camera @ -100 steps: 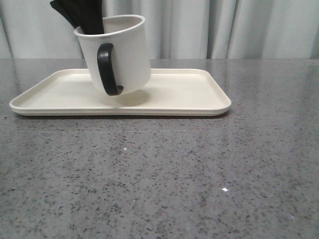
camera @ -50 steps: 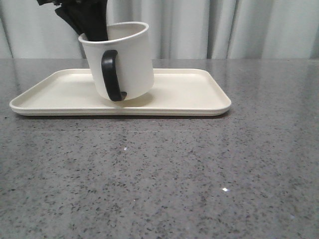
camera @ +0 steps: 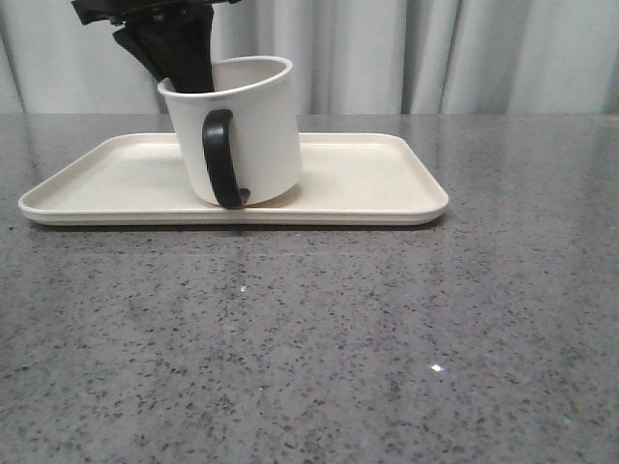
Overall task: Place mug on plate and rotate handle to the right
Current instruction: 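Lower the held mug onto the tray with the left gripper, then open the left gripper and lift it out of the mug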
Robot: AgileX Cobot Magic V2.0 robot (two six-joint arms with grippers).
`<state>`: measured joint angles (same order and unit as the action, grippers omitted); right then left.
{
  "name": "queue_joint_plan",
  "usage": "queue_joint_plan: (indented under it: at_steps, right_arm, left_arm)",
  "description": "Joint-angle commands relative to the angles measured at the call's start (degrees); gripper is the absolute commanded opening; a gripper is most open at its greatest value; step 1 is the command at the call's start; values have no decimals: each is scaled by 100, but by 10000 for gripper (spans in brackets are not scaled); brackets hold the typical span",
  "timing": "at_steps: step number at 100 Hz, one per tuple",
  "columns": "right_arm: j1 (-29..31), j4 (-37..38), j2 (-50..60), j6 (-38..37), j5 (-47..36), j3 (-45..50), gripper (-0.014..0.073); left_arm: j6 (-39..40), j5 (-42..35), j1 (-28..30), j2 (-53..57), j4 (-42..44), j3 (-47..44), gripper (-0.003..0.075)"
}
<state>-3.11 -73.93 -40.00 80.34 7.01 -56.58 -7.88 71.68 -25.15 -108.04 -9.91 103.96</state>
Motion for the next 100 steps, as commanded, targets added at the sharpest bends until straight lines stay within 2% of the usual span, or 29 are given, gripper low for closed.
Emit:
queue_joint_plan:
  at_steps: [1, 65, 75, 100]
  right_arm:
    - [0, -50, -15, 39, -107, -195, 401]
    - [0, -50, -15, 39, -118, -195, 401]
    - [0, -50, -15, 39, -124, -195, 401]
    - [0, -50, -15, 39, -136, -195, 401]
  left_arm:
    - [21, 70, -48, 284, -159, 184, -20]
    - [32, 70, -48, 284, -160, 184, -11]
    - [32, 70, -48, 284, -171, 184, 42]
    - [32, 70, -48, 284, -171, 184, 241]
